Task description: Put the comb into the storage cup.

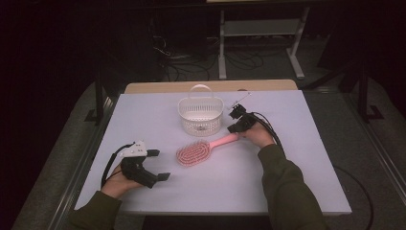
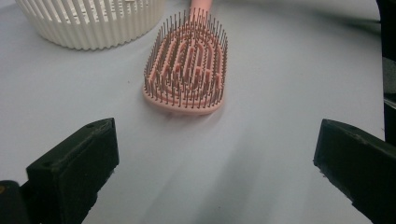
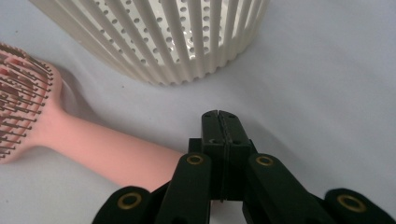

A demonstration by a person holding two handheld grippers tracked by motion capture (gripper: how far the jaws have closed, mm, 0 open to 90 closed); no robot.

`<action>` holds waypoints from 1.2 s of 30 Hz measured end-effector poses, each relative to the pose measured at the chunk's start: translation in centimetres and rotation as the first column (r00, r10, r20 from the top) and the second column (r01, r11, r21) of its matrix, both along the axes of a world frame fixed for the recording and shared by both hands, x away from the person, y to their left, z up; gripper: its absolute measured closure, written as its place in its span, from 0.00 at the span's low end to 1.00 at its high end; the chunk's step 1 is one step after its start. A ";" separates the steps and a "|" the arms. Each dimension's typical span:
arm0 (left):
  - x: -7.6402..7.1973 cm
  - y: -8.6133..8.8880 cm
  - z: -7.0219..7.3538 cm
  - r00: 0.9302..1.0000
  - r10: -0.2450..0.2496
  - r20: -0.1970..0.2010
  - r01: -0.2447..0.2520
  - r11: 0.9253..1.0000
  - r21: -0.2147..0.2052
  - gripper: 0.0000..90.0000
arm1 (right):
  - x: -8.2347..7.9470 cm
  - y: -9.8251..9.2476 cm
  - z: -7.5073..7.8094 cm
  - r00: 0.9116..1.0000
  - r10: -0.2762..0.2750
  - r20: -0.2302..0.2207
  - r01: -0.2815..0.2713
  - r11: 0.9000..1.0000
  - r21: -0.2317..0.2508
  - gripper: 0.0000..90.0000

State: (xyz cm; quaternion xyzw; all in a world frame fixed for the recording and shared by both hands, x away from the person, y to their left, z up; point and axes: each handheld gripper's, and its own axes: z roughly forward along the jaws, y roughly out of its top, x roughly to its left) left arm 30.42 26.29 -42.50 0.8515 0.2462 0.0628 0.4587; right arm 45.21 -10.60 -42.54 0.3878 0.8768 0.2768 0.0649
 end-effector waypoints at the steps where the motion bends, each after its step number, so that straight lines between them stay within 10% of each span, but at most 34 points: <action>1: 0.0 0.0 0.0 1.000 0.000 0.000 0.000 1.000 0.000 0.00 | 0.0 0.0 0.0 1.000 0.000 0.000 0.000 1.000 0.000 0.99; 36: -0.1 0.0 -0.1 1.000 -0.001 -0.005 0.001 1.000 0.000 0.00 | -2.5 -1.5 0.3 0.998 0.064 0.003 -0.064 0.998 -0.018 0.99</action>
